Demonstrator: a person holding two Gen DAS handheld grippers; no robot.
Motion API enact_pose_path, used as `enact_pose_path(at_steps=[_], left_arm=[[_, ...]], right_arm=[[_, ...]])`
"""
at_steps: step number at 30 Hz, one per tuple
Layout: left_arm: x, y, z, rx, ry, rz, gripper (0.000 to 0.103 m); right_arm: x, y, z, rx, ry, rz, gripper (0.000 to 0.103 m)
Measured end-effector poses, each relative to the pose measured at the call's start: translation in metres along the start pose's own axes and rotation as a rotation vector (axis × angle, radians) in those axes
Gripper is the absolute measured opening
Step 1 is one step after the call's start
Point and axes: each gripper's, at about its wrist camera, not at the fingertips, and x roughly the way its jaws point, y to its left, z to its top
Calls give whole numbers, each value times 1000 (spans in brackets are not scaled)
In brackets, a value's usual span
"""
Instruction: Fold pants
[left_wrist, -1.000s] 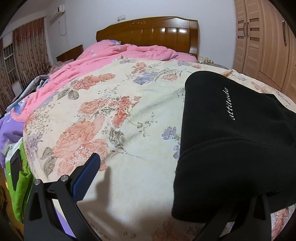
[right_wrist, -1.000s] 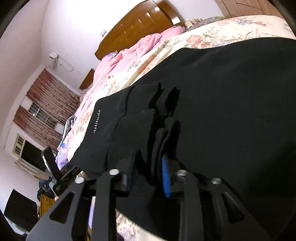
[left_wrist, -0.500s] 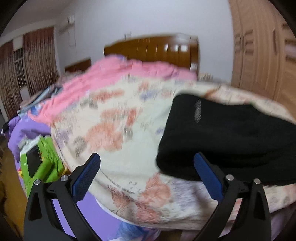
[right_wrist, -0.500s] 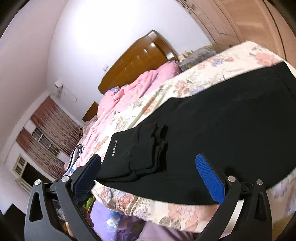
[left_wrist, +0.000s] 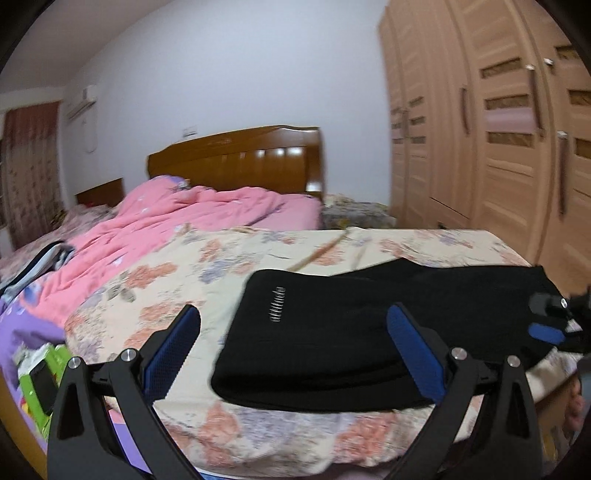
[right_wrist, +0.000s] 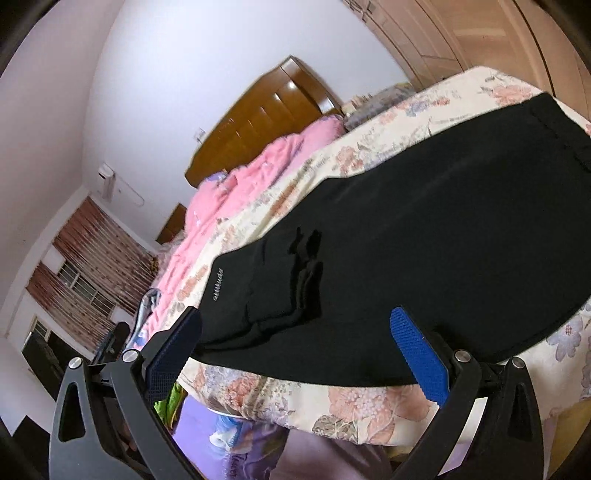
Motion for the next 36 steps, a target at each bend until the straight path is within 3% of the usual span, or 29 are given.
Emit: enact_pose_path(at_steps=[7, 12, 17, 23, 27, 30, 32, 36], left_arm=[[17, -39, 1, 101, 51, -112, 101], [50, -34, 24, 37, 74, -214, 101], [111, -30, 53, -36, 164, -198, 101], [175, -54, 61, 47, 275, -131, 101], [203, -67, 39, 85, 325, -136, 101], [231, -77, -9, 101, 427, -149, 102], [225, -70, -17, 49, 342, -168, 102], [227, -70, -13, 84, 378, -179, 101]], right_arm=[[-16, -24, 1, 40, -53, -16, 99], [-31, -34, -3, -56, -70, -100, 99], [-47, -49, -7, -95, -96, -159, 99], [-70, -69, -3, -44, -156, -192, 99], [-68, -68, -3, -67, -153, -207, 99], [-56, -67, -9, -72, -114, -197, 99], [-49, -65, -12, -82, -87, -196, 99], [-46, -61, -15, -98, -74, -197, 99]])
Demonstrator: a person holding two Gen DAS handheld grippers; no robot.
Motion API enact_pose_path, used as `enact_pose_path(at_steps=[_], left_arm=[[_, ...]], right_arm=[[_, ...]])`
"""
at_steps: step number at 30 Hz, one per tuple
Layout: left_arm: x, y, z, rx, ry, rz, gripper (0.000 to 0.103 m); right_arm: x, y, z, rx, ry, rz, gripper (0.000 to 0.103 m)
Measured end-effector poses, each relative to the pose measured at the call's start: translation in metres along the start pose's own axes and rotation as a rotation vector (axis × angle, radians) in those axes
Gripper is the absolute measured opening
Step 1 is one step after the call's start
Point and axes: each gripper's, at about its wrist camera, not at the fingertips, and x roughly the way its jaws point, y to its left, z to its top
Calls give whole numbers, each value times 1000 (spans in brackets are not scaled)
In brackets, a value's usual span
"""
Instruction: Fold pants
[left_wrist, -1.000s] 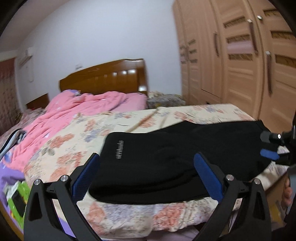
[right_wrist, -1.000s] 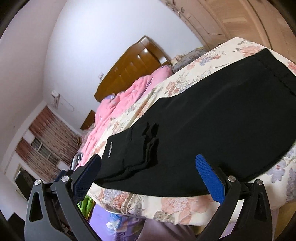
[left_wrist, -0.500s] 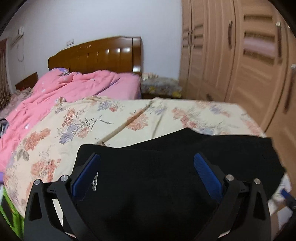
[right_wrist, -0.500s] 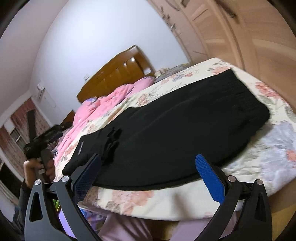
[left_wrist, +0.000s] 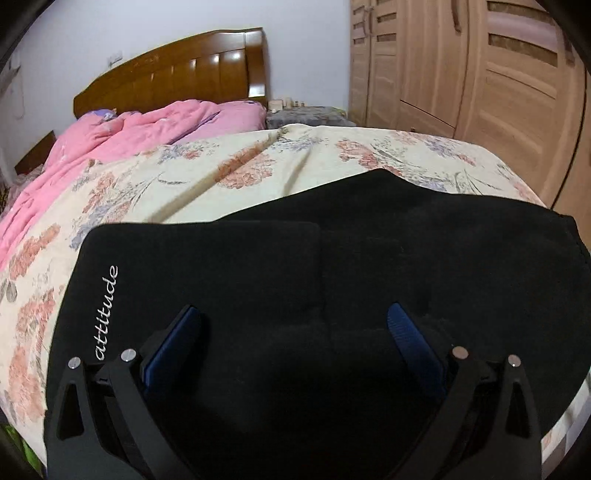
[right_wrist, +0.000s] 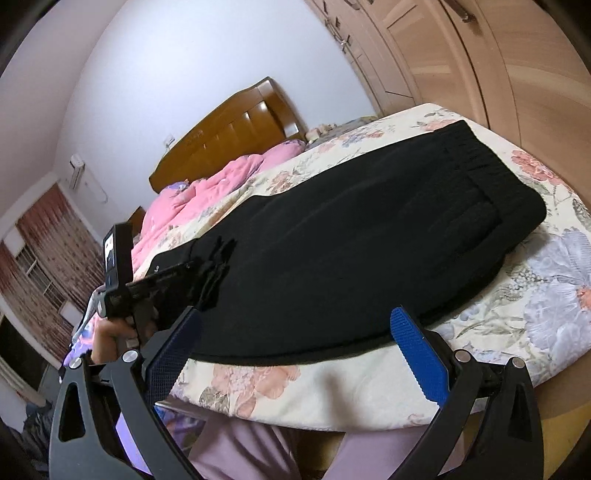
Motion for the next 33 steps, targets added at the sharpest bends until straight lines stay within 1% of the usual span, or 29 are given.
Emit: enact_pose_path(at_steps=[2, 5, 7, 8, 11, 13, 17, 20, 24, 25, 27, 30, 32, 33], left_arm=[[-1, -3, -1, 26, -14, 16, 101], [-3, -9, -8, 22, -62, 54, 101], [-6, -13, -9, 38, -71, 67, 101], [-5, -11, -8, 32, -66, 59, 101], [-2, -1, -8, -19, -43, -2, 101], [0, 3, -8, -44, -35, -25, 101], [0, -1, -8, -36, -34, -5, 102], [0, 0, -8, -41, -32, -12, 102], [0, 1, -8, -41, -32, -11, 102], [0, 1, -8, -41, -31, -11, 102], [0, 1, -8, -42, -31, -12, 102], [0, 1, -8, -42, -31, -12, 102], [0, 1, -8, -41, -31, -12, 102], [0, 1, -8, -42, -31, -12, 102]], right_arm=[[-3, -2, 1, 11, -10, 0, 99], [-4, -6, 1, 33, -20, -4, 99], [-3, -7, 0, 40, -16, -2, 99], [-2, -8, -1, 39, -14, -4, 99], [0, -10, -2, 56, -9, -10, 99], [-1, -15, -2, 77, -13, -6, 99], [-5, -17, -2, 86, -30, 1, 99], [-8, -17, 2, 83, -43, -6, 99], [-3, -14, 20, 78, -55, -16, 99], [2, -13, 27, 74, -56, -32, 99], [15, -13, 38, 78, -44, -66, 99], [35, -16, 48, 87, -19, -88, 99], [49, -18, 46, 62, 28, -122, 99], [53, -20, 42, 29, 52, -128, 99]])
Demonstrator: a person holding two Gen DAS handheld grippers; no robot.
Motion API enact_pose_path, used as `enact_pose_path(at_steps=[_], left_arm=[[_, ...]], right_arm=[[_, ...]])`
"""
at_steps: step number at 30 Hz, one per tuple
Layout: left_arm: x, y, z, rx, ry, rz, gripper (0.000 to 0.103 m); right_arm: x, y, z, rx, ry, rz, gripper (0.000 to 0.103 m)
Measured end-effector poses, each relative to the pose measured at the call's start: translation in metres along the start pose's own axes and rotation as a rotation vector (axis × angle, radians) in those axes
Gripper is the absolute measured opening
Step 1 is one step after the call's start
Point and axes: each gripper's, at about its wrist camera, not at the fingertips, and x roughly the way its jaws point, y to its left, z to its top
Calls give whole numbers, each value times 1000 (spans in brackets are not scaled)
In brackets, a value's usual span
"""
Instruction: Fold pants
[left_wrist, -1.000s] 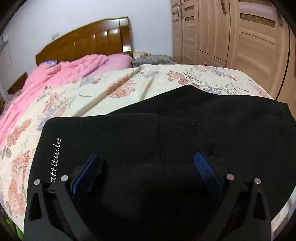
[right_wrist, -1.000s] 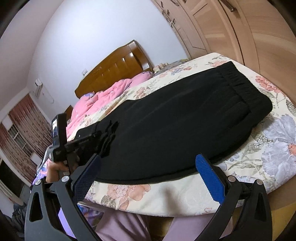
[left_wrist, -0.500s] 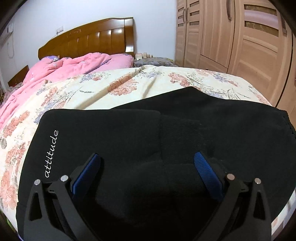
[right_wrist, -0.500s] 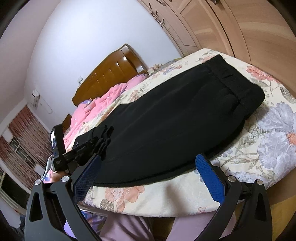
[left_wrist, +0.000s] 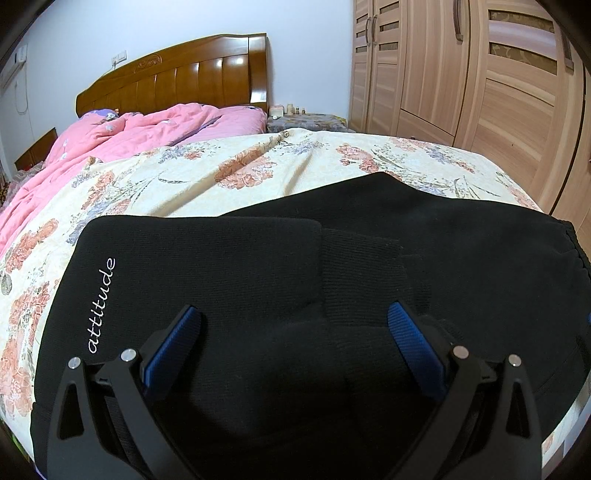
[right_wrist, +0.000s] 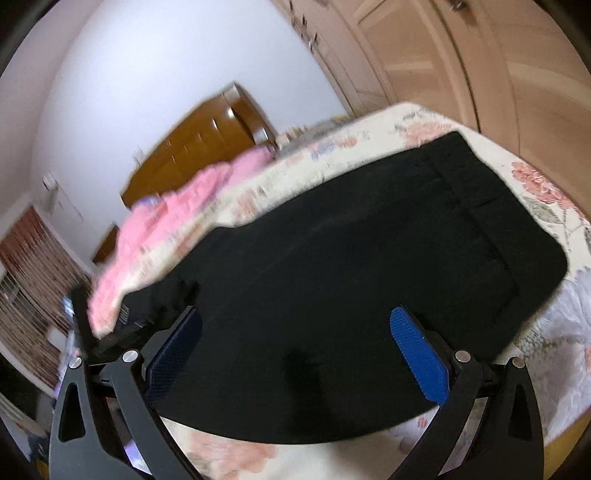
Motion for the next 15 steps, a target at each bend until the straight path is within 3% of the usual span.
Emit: enact_pose_path(at_steps=[4, 9, 15], left_arm=[[1, 0, 0, -2, 1, -2, 102], [1, 1, -1, -3, 2, -2, 102], [2, 1, -1, -12, 4, -8, 102]], right_arm=[[-10, -6, -12, -68, 5, 12, 99], [-18, -28, -13, 12, -11, 114, 96], [-32, -41, -24, 28, -13, 131, 97]])
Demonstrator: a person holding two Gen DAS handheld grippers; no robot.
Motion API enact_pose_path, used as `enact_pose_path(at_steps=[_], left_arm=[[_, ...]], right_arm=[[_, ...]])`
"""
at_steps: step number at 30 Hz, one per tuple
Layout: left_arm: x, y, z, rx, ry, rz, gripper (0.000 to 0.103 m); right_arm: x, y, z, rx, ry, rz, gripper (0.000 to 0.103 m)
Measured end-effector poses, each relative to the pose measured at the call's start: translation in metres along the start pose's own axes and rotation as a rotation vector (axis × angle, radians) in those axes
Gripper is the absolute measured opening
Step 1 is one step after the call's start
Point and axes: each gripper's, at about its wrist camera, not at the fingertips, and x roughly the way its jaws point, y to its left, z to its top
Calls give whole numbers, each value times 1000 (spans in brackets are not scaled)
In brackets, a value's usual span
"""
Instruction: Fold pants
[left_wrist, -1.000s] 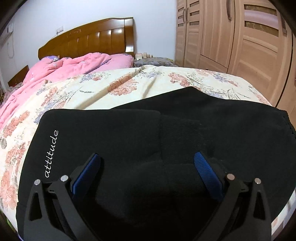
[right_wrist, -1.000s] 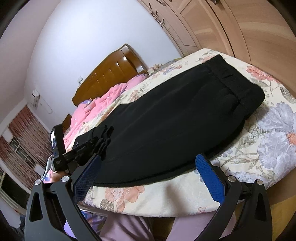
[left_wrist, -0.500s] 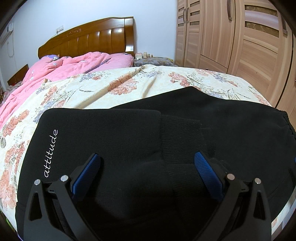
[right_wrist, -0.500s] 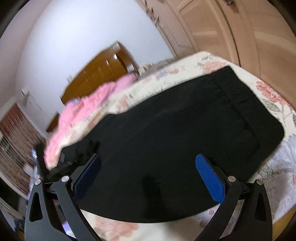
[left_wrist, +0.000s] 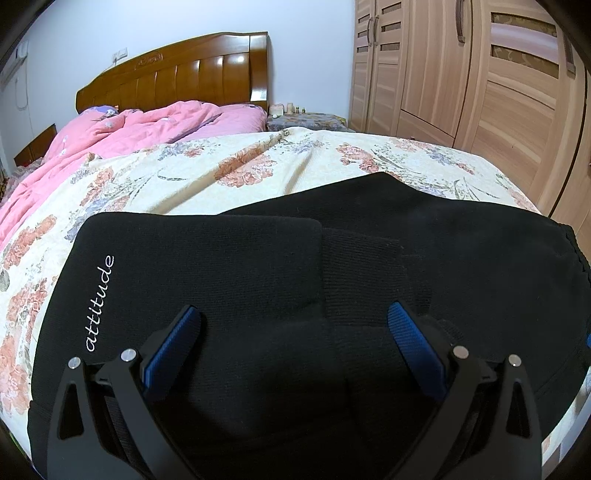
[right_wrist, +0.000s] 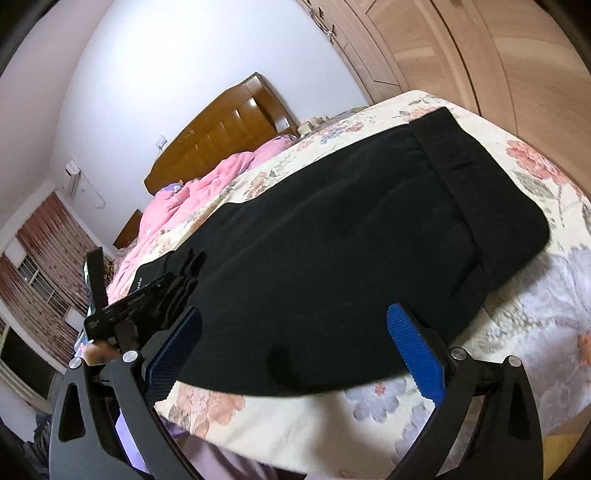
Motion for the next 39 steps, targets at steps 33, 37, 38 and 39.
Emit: enact_pose_path(at_steps=[33, 37, 38, 39], left_arm=[[1, 2, 1, -25, 8, -18, 102], [1, 1, 1, -26, 8, -14, 102], [1, 1, 1, -26, 8, -14, 102], [1, 1, 1, -28, 8, -16, 102]], right_arm=[[-11, -68, 45, 195, 128, -88, 99], [0, -62, 53, 222, 43, -137, 99], [1, -64, 52, 254, -6, -128, 99], [1, -63, 50, 266, -33, -126, 99]])
